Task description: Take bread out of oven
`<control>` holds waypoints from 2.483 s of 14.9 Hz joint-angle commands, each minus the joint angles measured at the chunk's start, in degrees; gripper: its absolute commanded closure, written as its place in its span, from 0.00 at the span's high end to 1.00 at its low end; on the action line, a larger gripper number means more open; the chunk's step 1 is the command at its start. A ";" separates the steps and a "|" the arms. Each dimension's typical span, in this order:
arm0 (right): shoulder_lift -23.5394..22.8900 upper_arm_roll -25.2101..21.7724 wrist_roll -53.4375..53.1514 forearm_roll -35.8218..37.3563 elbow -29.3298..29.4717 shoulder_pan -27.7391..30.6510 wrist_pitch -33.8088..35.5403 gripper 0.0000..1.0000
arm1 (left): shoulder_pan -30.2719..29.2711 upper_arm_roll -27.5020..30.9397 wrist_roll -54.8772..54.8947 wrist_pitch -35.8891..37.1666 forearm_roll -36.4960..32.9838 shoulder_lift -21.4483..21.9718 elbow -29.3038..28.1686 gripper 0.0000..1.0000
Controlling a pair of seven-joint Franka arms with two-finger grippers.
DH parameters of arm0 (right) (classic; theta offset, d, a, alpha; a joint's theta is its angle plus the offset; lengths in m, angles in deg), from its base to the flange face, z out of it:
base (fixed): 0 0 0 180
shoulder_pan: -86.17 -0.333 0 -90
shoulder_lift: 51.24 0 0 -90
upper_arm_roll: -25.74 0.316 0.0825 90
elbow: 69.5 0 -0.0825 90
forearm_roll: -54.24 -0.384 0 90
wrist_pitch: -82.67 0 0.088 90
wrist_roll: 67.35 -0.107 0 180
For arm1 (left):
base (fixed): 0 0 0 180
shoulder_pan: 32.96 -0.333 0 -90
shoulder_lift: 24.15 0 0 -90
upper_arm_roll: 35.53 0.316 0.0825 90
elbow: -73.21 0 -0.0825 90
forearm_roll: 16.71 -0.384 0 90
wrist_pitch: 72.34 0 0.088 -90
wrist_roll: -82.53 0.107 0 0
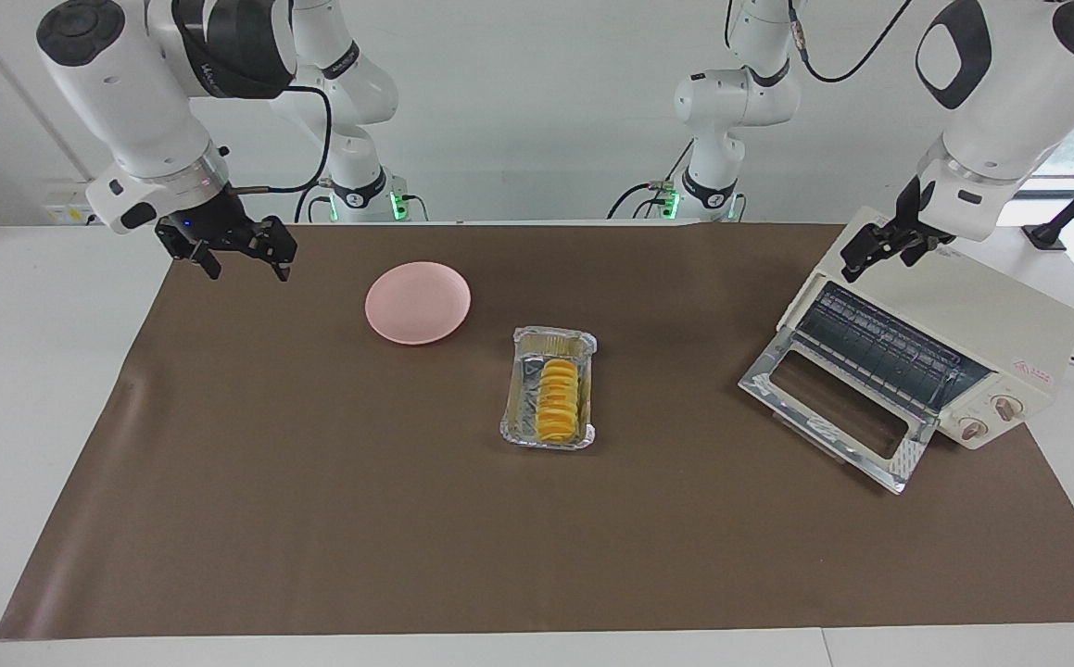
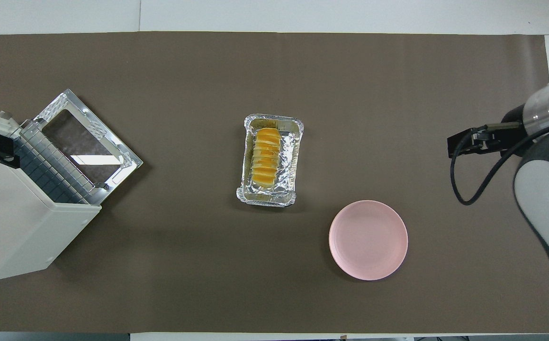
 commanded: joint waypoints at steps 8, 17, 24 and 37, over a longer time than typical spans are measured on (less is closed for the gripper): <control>-17.04 0.23 -21.38 -4.30 2.64 -17.30 -18.16 1.00 | -0.20 -0.98 4.75 -3.99 0.89 3.66 -5.58 1.00; -23.56 0.23 -33.08 -4.31 2.40 -22.14 -23.78 1.00 | -0.11 -2.91 6.25 -6.64 0.81 5.15 -10.77 1.00; -24.88 0.23 -33.95 -4.92 -2.35 -23.01 -30.72 0.94 | -0.38 -3.00 6.16 -6.47 0.81 5.15 -10.60 1.00; -24.26 0.14 -28.61 -4.92 -2.98 -21.10 -30.56 0.00 | -0.73 -3.70 6.07 -3.74 0.98 4.97 -7.43 1.00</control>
